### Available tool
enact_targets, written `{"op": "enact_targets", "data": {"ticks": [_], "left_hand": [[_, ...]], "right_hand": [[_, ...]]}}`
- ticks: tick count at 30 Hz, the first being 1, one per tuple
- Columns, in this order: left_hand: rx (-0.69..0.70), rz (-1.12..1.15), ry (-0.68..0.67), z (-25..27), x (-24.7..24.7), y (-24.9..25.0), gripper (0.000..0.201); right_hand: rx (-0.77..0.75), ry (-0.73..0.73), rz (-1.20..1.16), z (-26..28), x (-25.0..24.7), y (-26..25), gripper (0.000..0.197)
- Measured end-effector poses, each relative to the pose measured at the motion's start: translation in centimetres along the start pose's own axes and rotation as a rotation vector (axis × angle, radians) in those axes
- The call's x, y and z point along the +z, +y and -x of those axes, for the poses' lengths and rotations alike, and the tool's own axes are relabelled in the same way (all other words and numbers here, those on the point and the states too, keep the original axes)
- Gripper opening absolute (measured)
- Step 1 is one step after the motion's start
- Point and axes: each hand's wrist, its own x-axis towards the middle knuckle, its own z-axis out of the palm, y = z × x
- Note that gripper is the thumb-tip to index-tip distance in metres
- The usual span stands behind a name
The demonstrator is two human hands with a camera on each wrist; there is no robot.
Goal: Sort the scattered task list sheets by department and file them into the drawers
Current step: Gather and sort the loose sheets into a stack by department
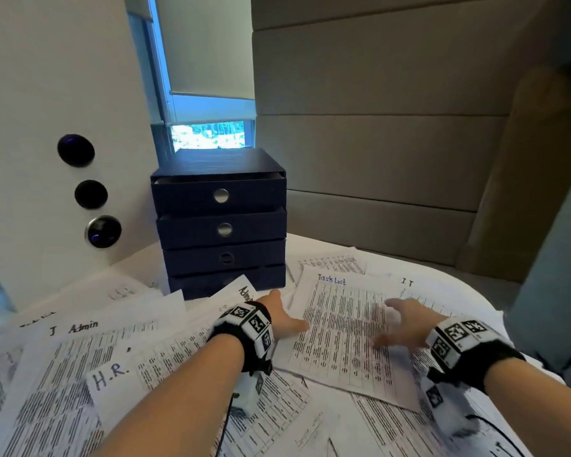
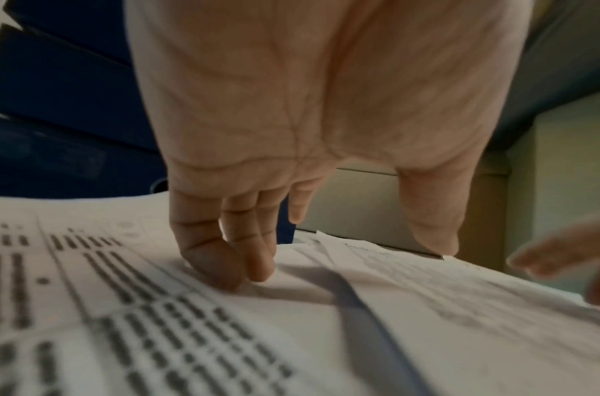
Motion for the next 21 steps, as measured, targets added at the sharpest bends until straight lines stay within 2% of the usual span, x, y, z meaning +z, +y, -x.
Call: {"op": "enact_targets", "data": {"ticks": [2, 4, 6, 9, 12, 14, 16, 21], "left_hand": [[-0.020, 0.058, -0.009, -0.3, 0.1, 0.4, 0.117], [-0.046, 0.101, -0.021, -0.4, 0.3, 0.7, 0.111], [-0.052, 0.178, 0.008, -0.7, 0.7, 0.6, 0.089], [0.012, 0.435, 0.160, -0.7, 1.0, 0.7, 0.044], [0.147, 0.654, 0.294, 0.0, 0.9, 1.0, 0.021], [0.190, 0.735, 0.338, 0.4, 0.8, 1.2, 0.016], [0.196, 0.826, 0.379, 0.6, 0.7, 1.0, 0.014], [0.144, 1.047, 0.421, 1.6, 0.3, 0.3, 0.013]], "right_hand": [[0.059, -0.036, 0.072, -0.7, 0.7, 0.1, 0.109], [0.074, -0.001, 0.040, -1.0, 1.1, -0.1, 0.099], [0.104, 0.039, -0.101, -1.3, 1.0, -0.1, 0.100], [0.170, 0.092, -0.265, -1.6, 0.2, 0.6, 0.107], [0.196, 0.114, -0.314, -1.6, -0.3, 2.2, 0.080], [0.160, 0.094, -0.397, -1.6, -0.5, 3.0, 0.060], [0.111, 0.039, -0.471, -1.2, -0.8, 3.5, 0.050], [0.037, -0.082, -0.540, 0.0, -0.9, 4.2, 0.045]]}}
